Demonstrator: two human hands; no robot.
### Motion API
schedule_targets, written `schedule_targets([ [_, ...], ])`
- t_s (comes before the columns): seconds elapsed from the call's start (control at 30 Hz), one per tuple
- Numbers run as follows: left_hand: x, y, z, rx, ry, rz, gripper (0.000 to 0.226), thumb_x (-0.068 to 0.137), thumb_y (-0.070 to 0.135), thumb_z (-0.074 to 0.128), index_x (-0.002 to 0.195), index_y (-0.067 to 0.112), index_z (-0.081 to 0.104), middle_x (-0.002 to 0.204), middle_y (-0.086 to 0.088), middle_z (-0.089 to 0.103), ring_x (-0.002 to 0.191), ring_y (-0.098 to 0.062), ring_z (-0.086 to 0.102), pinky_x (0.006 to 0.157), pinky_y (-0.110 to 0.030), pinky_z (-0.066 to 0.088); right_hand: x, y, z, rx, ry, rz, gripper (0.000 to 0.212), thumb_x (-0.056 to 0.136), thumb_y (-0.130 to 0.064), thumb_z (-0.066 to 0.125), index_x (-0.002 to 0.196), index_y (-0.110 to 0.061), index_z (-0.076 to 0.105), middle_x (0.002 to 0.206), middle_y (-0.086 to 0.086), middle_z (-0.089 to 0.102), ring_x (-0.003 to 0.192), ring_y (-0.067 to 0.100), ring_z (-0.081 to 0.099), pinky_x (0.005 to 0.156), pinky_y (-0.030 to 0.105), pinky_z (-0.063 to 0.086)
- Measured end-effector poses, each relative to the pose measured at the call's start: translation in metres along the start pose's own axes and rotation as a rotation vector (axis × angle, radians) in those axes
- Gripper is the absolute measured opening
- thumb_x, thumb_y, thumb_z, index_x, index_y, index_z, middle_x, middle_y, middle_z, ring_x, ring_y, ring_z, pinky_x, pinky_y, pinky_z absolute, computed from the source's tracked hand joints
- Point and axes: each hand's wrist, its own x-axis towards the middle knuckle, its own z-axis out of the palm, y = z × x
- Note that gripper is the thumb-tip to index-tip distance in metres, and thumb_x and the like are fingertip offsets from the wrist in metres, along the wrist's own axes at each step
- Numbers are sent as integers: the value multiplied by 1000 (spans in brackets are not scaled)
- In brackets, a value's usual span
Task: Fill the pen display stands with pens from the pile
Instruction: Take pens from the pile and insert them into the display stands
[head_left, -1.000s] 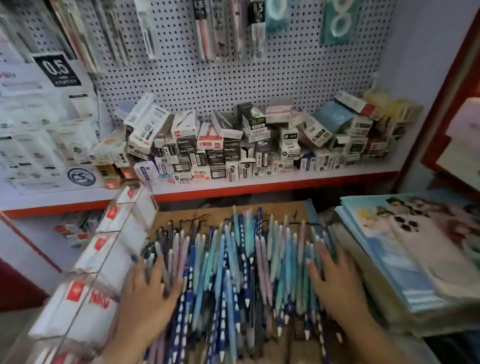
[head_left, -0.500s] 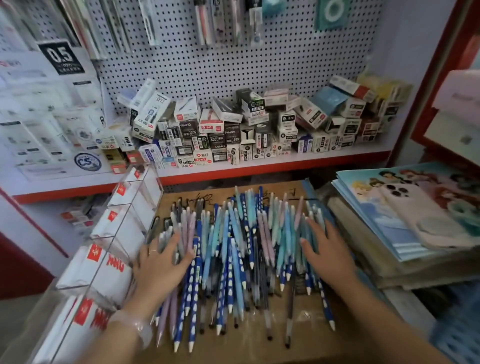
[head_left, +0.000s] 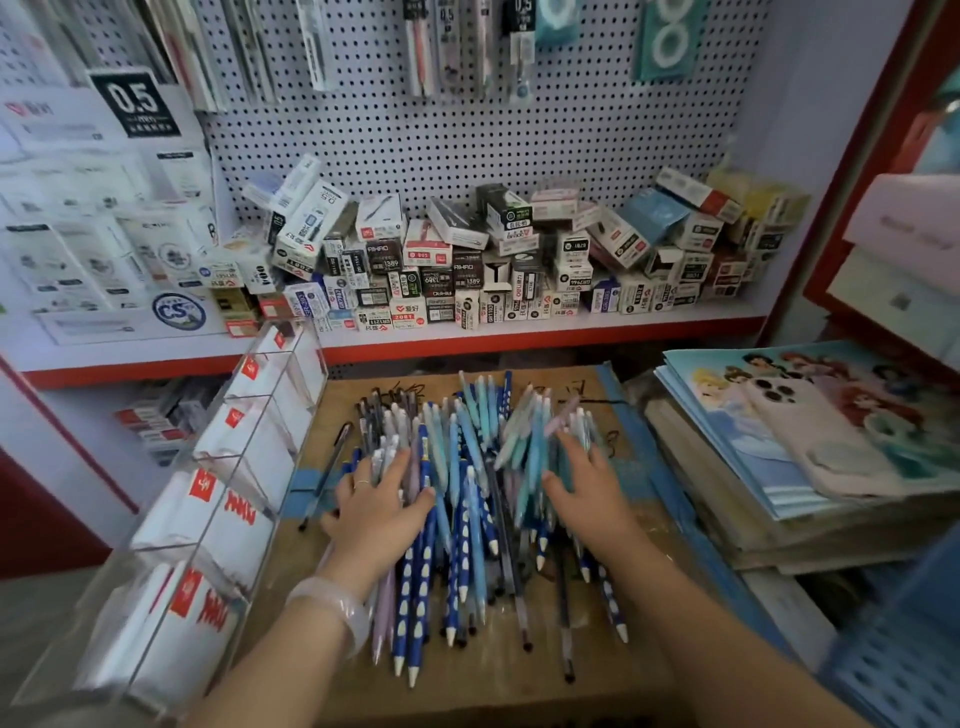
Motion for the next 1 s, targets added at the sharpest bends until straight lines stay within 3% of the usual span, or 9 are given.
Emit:
schedule_targets([
  [0.23,-13,-15,-11,-82,-59,51,59,93,57,33,145,49,7,158,0,-6,144,-32,-5,115,-56,6,-17,-10,-1,-104,-72,5,54,100,-34,36,149,-32,13,159,3,-1,146,24,7,113,38,21],
  [0.57,-14,-54,-17,-125,-39,79,56,97,48,33,146,45,6,157,1,-12,145,-26,-5,117,-48,5,-31,11,-8,-113,87,5,46,101,-32,34,146,-25,31,158,0,11,144,20,17,113,36,24],
  [0.73,0,-63,-16,-253,80,-18,64,95,50,34,149,36,2,158,-5,-5,145,-28,0,116,-46,11,-3,21,-21,-60,163,46,47,100,-37,36,145,-27,31,156,4,19,144,21,15,113,38,21],
  [0.87,26,-53,-15,-359,132,-65,62,94,50,37,149,31,15,157,-7,12,143,-29,13,115,-49,18,28,21,-16,21,90,11,50,99,-42,35,146,-31,27,155,2,19,142,23,21,112,40,25],
  [1.0,56,-41,-5,-295,56,-78,67,89,63,33,147,39,9,155,-7,22,144,-28,8,114,-56,11,50,17,-14,51,61,6,50,94,-52,36,143,-42,27,156,1,16,142,23,21,112,42,24],
])
